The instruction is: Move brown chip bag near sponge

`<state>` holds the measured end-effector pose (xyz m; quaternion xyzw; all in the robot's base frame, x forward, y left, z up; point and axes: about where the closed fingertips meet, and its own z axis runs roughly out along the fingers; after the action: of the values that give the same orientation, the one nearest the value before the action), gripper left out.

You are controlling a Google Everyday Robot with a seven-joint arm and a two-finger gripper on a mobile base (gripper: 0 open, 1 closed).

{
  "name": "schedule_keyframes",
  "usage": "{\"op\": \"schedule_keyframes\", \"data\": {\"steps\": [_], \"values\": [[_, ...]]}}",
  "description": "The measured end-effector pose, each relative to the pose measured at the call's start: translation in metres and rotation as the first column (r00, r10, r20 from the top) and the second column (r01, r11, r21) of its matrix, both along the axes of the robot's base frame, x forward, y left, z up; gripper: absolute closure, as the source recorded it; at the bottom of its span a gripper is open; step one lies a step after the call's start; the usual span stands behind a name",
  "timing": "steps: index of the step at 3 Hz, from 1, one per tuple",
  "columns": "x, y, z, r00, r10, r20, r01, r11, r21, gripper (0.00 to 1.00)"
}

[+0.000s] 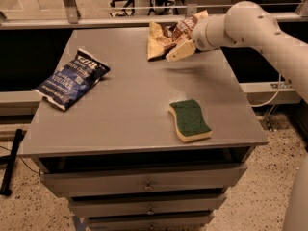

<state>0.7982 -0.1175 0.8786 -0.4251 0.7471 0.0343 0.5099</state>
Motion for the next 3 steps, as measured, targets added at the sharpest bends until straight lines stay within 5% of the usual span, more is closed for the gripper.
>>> {"op": "schedule_keyframes", "data": {"steps": [1, 3], "values": [[0.023, -0.004, -0.012, 0.9995, -0.032, 0.005, 0.032, 0.999, -0.012, 0.0], [0.048, -0.015, -0.021, 0.9964, -0.076, 0.036, 0.077, 0.997, -0.021, 0.41]]}}
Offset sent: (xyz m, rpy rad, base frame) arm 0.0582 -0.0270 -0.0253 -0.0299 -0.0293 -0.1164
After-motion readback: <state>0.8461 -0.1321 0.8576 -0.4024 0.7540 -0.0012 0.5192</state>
